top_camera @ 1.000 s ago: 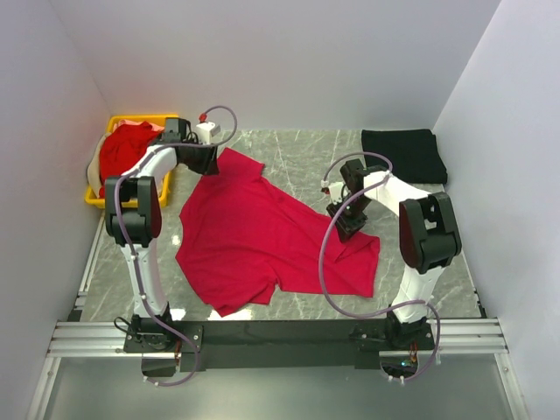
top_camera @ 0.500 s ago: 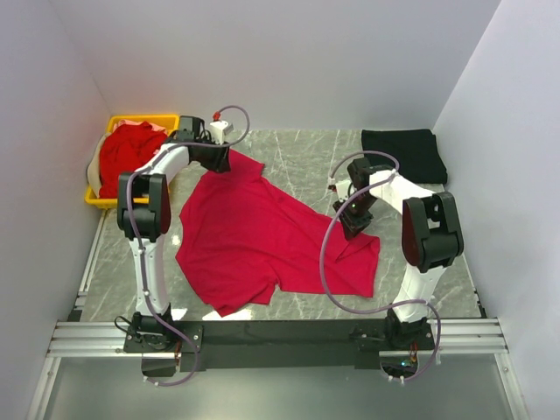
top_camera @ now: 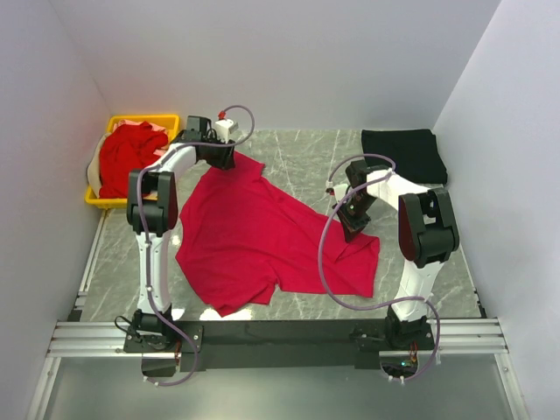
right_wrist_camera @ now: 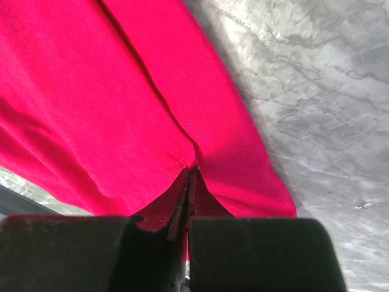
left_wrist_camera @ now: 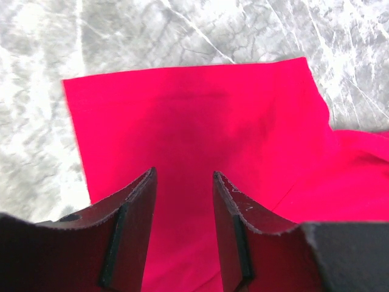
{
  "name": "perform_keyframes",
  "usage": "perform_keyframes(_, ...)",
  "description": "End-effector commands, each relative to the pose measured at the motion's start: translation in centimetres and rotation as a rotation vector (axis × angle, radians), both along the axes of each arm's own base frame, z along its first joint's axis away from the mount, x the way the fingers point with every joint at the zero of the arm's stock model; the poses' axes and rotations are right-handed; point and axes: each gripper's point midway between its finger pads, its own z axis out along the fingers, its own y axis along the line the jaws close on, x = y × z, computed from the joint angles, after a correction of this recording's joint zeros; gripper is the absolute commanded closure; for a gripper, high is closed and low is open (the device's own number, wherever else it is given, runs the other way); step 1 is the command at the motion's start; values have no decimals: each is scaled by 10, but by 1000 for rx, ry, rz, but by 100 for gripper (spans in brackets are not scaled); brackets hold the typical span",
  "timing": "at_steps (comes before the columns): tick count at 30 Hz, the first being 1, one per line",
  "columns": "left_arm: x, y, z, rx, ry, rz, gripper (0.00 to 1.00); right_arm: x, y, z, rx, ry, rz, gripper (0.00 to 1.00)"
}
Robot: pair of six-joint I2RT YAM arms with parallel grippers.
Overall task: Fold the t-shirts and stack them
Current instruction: Flatten the tshirt out
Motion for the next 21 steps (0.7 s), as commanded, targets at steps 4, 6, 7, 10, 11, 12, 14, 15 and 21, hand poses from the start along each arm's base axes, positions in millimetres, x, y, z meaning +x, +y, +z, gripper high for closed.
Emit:
perform_keyframes(4,20,-5,7,17,-46,44,56,27,0,41,8,-147,17,100)
perform_keyframes(6,20,3,-2,62,-14,71,62,42,-8,52,-28,-218,6,100)
perform_keyframes(7,20,8,-4,79,-7,84,64,52,-11,59,-46,-258,3,100)
perform_keyframes(10,21,33,-8,118,7,152,69,92,-33,76,-150,-408,-35,100)
perform_keyframes(11,21,45,-6,123,9,176,70,103,-41,81,-181,-445,-39,100)
perform_keyframes(12,19,53,-7,130,15,192,71,118,-50,84,-217,-478,-55,100)
perform_keyframes(14,19,73,-7,141,22,234,73,141,-62,89,-276,-547,-66,100)
perform_keyframes(15,18,80,-5,143,23,248,74,155,-67,90,-310,-572,-70,100)
perform_keyframes(21,12,111,-4,176,20,319,77,221,-74,90,-392,-709,-92,100)
